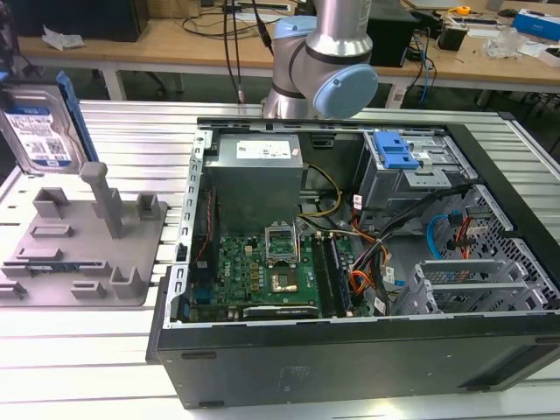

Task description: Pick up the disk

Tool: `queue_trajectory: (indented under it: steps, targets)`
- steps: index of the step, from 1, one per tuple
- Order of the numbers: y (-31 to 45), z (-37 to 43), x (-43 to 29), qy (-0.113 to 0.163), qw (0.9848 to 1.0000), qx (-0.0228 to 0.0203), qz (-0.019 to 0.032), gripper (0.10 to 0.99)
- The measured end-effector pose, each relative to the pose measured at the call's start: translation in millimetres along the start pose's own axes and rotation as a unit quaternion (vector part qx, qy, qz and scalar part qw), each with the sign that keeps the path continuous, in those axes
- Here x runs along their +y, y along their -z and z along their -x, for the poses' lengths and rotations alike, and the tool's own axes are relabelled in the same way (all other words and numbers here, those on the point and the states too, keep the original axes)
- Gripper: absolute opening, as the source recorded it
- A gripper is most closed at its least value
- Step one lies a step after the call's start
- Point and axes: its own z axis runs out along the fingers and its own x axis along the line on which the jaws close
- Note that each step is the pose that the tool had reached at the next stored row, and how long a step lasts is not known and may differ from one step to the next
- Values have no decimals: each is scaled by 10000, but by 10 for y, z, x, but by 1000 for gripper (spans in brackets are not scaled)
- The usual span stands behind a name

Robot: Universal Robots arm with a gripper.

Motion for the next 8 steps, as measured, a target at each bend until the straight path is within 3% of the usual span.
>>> queue_trajectory:
  steps: [3, 8]
  targets:
    - [255, -7, 5, 7, 10000, 1, 0, 365]
    - [586, -15, 10, 20, 10000, 1, 0, 365]
